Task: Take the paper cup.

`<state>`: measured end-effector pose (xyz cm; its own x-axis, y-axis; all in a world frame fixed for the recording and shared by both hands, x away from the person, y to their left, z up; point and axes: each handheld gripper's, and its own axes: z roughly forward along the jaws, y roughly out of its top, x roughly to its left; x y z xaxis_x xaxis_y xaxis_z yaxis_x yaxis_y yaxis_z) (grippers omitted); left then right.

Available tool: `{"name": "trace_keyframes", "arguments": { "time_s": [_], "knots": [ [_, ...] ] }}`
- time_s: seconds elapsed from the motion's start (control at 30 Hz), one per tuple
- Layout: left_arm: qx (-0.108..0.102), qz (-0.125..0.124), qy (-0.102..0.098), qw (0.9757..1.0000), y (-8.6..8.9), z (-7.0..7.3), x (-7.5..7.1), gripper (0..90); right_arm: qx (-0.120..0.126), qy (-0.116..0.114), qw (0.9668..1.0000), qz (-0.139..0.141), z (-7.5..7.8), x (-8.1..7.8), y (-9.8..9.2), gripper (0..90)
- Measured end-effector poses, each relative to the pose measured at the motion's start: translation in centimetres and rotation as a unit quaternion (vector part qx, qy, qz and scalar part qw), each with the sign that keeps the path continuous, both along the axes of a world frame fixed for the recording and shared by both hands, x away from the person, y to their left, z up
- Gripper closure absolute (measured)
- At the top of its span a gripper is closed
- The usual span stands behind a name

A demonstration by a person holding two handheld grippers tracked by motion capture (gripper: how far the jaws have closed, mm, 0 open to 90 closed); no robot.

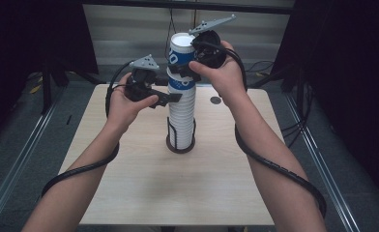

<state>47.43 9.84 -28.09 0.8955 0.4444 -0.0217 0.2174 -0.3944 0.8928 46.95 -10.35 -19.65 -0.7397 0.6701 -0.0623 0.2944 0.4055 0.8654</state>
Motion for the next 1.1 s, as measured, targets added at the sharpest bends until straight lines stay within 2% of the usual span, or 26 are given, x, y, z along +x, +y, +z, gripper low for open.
{"name": "trace_keyframes", "arguments": {
  "time_s": [0.27,0.43,0.83,1.1],
  "knots": [
    [0.008,-0.003,0.004,1.0000,0.2,-0.1,-0.1,27.5,-0.006,-0.006,1.0000,-0.001,0.7,0.0,0.2,21.7],
    [0.009,-0.002,0.005,0.9999,0.4,0.0,-0.1,27.5,0.016,-0.012,0.9998,0.000,1.1,0.0,-0.3,21.8],
    [0.012,-0.004,0.008,0.9999,0.2,0.0,-0.1,25.3,0.029,-0.017,0.9994,0.000,1.6,-0.2,-0.9,21.7],
    [0.013,-0.002,0.013,0.9998,0.3,-0.2,-0.1,22.0,0.049,-0.021,0.9986,-0.001,1.5,-0.3,-1.4,21.8]
  ]
}}
